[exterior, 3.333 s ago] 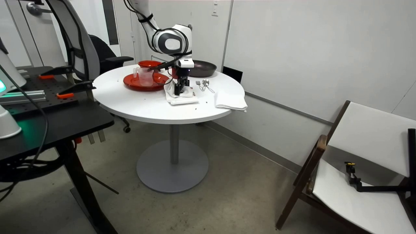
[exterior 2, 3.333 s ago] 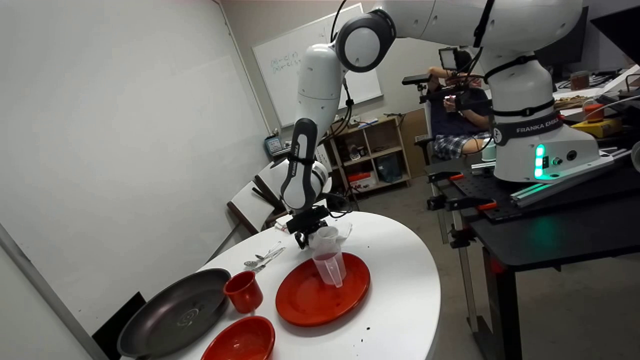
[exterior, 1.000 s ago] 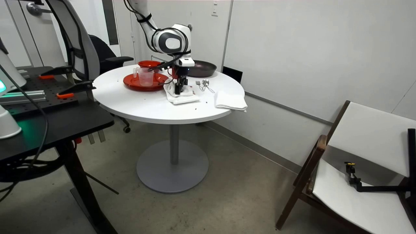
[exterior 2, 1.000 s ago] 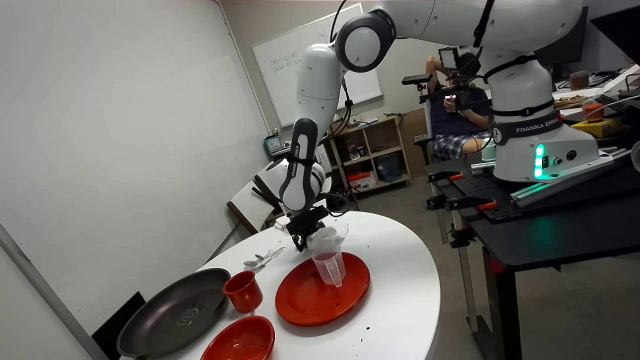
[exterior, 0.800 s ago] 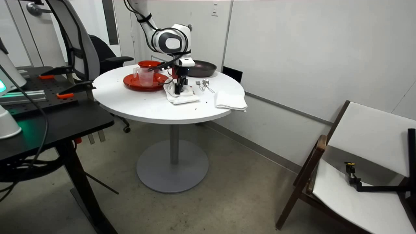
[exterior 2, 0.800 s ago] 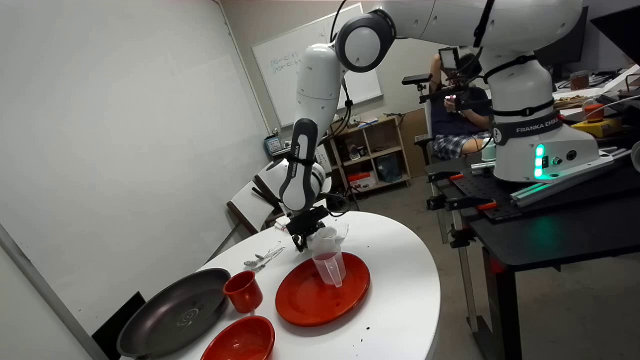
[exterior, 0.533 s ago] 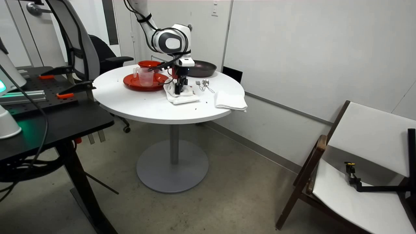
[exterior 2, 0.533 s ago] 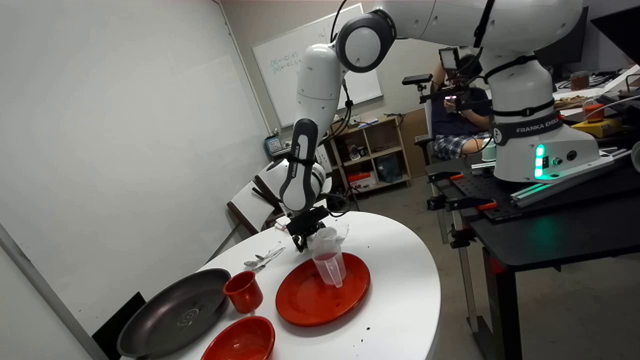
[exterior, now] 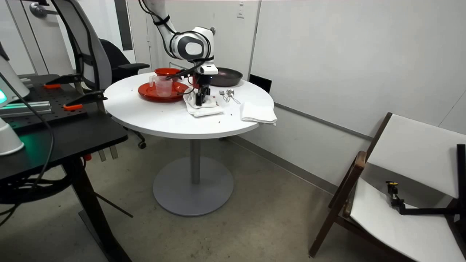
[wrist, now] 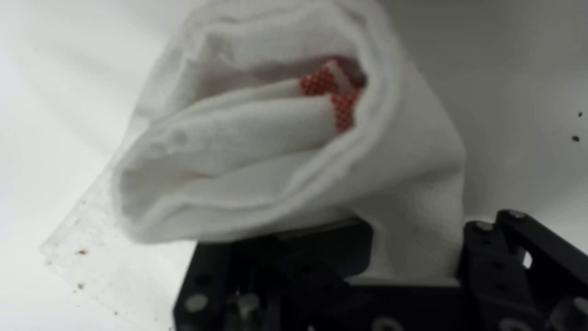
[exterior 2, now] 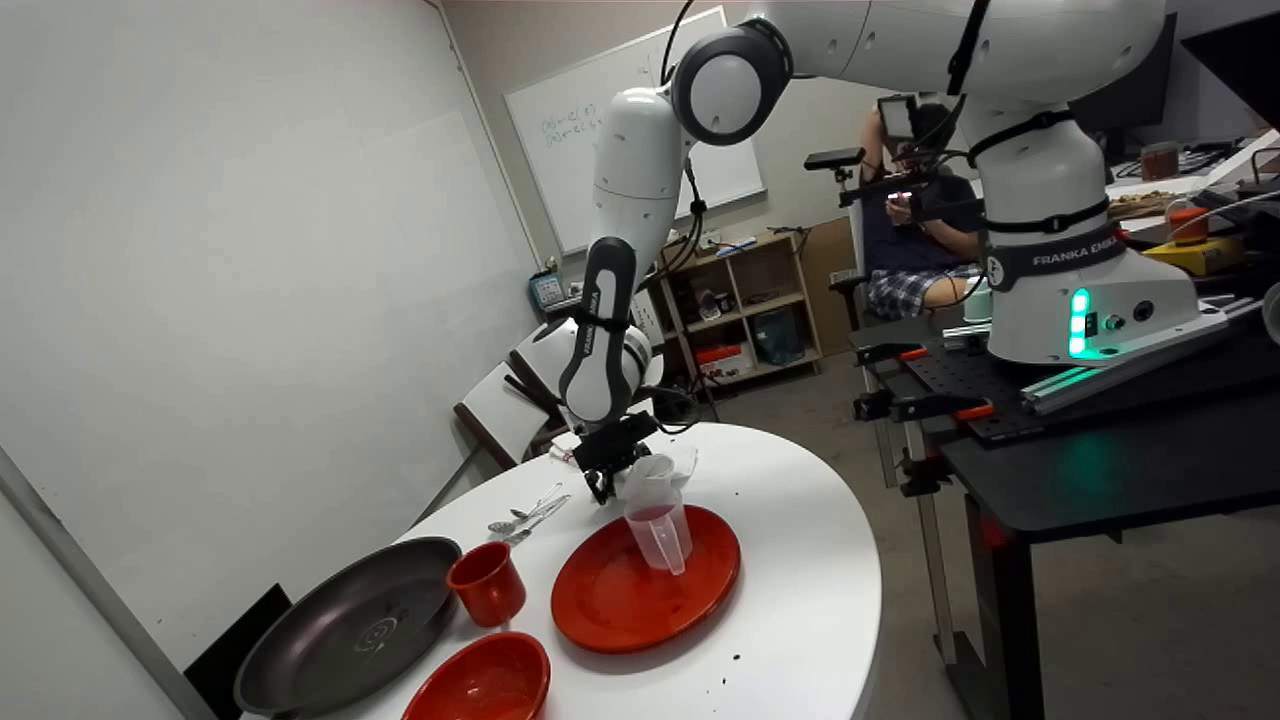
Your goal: Use the towel to wipe the table
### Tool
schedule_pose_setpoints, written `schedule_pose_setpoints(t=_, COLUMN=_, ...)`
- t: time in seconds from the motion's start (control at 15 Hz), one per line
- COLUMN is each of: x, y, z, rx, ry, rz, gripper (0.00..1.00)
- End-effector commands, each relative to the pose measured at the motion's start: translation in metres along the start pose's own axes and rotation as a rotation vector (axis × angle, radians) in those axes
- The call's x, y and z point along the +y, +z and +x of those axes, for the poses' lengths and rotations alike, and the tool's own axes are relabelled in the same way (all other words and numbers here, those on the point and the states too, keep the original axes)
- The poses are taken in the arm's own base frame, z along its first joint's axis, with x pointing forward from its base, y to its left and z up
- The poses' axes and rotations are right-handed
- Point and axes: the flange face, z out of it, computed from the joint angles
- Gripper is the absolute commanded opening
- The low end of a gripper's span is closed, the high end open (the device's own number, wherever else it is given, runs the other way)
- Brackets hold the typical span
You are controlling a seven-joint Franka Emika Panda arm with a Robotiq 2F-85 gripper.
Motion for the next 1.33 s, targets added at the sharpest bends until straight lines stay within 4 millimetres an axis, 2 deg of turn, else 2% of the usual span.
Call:
schedule_pose_setpoints(t=0.0, x=0.007, y=0.013, z=-0.011, rx=-0.020, ry=-0.029, rz=-0.032, gripper=0.28)
schedule_pose_setpoints(t=0.33, x=0.011, y=0.020, z=-0.016, rx=-0.032, ry=-0.033, rz=-0.049, gripper=0.62)
schedule_pose_setpoints(t=0.67, x=0.011, y=0.019, z=-0.017, rx=-0.034, ry=-0.033, rz=-0.054, gripper=0.99)
schedule_pose_setpoints(t=1.0, x=0.008, y=0.001, z=-0.015, rx=-0.032, ry=-0.041, rz=-0.043, gripper=1.00)
schedule_pose_setpoints(t=1.27, x=0.001, y=-0.027, z=-0.014, rx=-0.032, ry=-0.058, rz=-0.025, gripper=1.00)
